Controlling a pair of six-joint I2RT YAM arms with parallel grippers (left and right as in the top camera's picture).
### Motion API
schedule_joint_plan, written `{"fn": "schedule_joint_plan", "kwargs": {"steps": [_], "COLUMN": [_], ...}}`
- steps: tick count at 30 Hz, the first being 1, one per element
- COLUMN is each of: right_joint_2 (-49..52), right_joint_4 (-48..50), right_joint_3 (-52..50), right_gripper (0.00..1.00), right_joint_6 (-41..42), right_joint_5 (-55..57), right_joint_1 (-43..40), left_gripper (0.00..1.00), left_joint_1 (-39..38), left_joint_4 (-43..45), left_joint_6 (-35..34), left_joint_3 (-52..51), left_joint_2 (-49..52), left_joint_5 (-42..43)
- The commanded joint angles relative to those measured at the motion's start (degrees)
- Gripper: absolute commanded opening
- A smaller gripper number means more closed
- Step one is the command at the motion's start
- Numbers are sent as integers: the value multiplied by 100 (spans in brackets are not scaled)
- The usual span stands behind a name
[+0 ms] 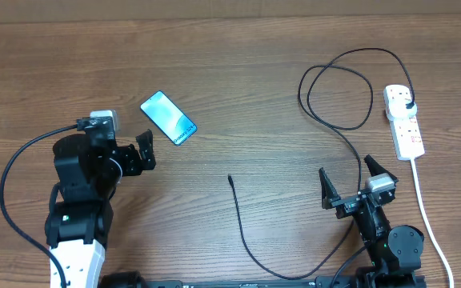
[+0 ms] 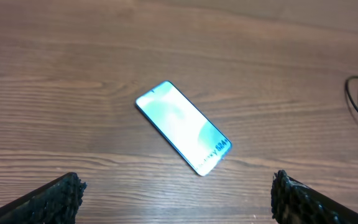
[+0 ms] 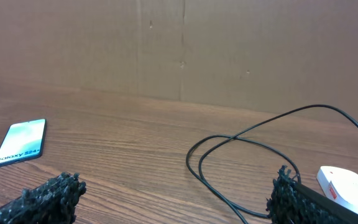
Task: Plug charger to phone and switch on socket
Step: 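Reach the left gripper forward over the Galaxy phone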
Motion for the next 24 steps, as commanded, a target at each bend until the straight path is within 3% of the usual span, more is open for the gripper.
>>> {"fn": "schedule_joint_plan", "kwargs": {"steps": [1, 5, 13, 20, 24], "right_joint_2": [-68, -68, -68, -68, -68], "right_joint_4": [33, 33, 31, 33, 33], "right_joint_3": [-61, -61, -61, -61, -61], "right_gripper": [100, 100, 100, 100, 100], "right_joint_6": [37, 37, 37, 37, 35], "right_joint_5": [15, 15, 15, 15, 15], "right_joint_1": [35, 35, 35, 35, 35], "left_gripper": [100, 100, 100, 100, 100], "left_joint_1": [11, -20, -192, -605, -817], "left_joint_4": [-15, -542, -2168, -3270, -3386], "left_joint_6": [-63, -273, -435, -1394, -1370], "left_joint_3": [179, 597, 2540, 4054, 4450], "left_joint_2": [83, 424, 1930, 3213, 3654], "left_joint_5": [302, 162, -369, -1064, -1139]}}
